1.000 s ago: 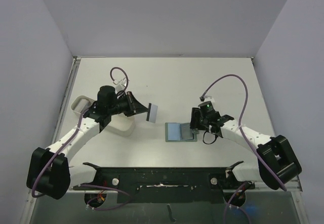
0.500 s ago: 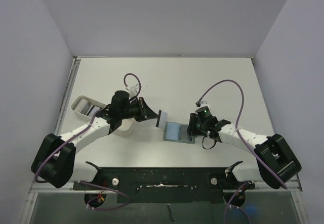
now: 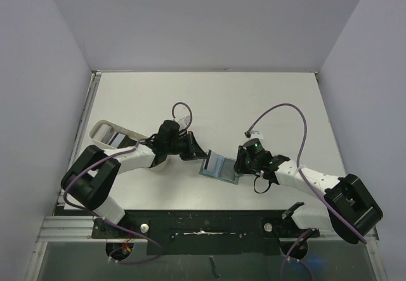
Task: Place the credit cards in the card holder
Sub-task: Insert the credit card into the card holder.
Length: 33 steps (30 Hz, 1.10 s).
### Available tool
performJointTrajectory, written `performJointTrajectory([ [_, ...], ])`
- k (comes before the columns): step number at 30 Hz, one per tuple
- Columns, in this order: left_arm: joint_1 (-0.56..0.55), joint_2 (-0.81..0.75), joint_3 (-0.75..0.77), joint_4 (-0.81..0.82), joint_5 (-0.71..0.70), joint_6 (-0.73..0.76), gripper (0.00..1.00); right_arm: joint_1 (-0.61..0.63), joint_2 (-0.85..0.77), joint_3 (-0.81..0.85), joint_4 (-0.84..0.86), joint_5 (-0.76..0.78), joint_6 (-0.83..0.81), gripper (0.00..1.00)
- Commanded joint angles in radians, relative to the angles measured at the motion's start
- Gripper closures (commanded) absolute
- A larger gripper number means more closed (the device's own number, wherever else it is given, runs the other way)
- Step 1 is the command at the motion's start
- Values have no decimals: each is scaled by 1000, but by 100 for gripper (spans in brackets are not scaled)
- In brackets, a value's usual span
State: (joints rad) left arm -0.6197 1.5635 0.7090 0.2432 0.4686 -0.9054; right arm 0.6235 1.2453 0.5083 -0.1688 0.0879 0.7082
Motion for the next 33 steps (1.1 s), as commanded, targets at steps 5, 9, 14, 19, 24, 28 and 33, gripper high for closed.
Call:
performJointTrajectory([
  [5,-11,102,114,34,94,80,100,4,-38,-11,37,42,-9,72],
  [9,-30,130,126,54,106,73,100,4,-34,-11,44,42,-13,73],
  [14,-42,170,136,57,114,71,100,4,-32,-13,49,36,-12,73],
  [19,-47,185,136,65,109,74,100,4,-33,-15,49,37,-13,73],
  [24,-46,187,133,55,79,80,100,5,-37,-16,49,37,-13,74],
  [28,-46,181,140,16,49,101,100,4,-38,-15,47,36,-13,74],
  [33,-46,174,137,7,29,112,100,4,-48,-13,41,36,-13,74],
])
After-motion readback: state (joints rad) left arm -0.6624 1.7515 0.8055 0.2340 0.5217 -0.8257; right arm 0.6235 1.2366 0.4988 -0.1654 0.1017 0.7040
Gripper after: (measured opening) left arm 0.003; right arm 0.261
